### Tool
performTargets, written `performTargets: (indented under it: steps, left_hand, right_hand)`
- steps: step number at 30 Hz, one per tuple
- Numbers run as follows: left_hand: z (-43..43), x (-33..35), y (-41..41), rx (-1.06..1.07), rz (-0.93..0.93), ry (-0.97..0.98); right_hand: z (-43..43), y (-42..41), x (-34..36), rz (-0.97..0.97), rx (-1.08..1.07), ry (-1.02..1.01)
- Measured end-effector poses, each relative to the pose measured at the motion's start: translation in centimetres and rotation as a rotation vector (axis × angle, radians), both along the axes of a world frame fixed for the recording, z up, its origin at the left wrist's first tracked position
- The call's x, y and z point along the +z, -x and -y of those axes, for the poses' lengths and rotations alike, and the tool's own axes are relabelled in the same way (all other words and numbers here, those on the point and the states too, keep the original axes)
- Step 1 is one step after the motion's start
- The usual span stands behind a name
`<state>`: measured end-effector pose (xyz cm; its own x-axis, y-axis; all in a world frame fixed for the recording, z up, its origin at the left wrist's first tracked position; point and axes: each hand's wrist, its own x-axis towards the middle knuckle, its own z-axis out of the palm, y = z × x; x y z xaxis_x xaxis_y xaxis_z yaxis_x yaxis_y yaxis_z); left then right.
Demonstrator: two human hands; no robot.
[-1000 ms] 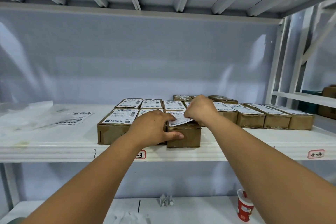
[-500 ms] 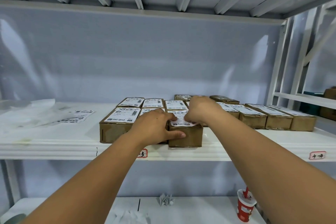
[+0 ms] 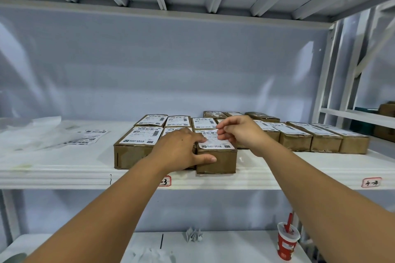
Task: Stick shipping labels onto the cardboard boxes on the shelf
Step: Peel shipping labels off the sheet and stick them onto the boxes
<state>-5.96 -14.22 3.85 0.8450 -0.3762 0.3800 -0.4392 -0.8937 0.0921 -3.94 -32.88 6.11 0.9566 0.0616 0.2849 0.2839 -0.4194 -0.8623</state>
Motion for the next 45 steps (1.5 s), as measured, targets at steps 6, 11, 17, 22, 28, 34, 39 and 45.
performTargets:
  steps: [6, 11, 17, 22, 28, 34, 39, 45]
  left_hand:
    - [0.0, 0.0, 0.0, 0.002, -0.001, -0.005]
    - [0.0, -0.2, 0.0, -0.005, 0.016, -0.017]
    - [0.0, 2.3, -0.4, -0.089, -0.171, -0.006]
    - [0.3, 4.6, -2.7, -0.139, -0.259, -0.072]
    - [-0.8, 3.8, -4.2, -0.244, -0.537, 0.043]
    - [-1.6, 3.2, -4.3, -0.329, -0.595, 0.122]
    - [-1.7, 3.0, -4.3, -0.333, -0.558, 0.144]
    - [-1.5, 2.8, -3.9, -0.305, -0.538, 0.342]
  right_hand:
    - [-0.3, -1.9, -1.1, 0.022, -0.043, 0.003]
    - [-1.2, -3.0, -1.7, 0.023, -0.033, 0.021]
    - [-1.0, -3.5, -0.6, 0.099, -0.070, 0.283]
    - [-1.4, -5.4, 1.0, 0.224, -0.255, 0.429]
    - [-1.3, -11.4, 2.2, 0.150, -0.329, 0.536]
    - [-1.5, -17.2, 2.8, 0.048, -0.346, 0.787]
    - [-2.0, -20.2, 3.0, -0.036, -0.335, 0.928]
    - [-2.1, -22.8, 1.8, -0.119, -0.364, 0.887]
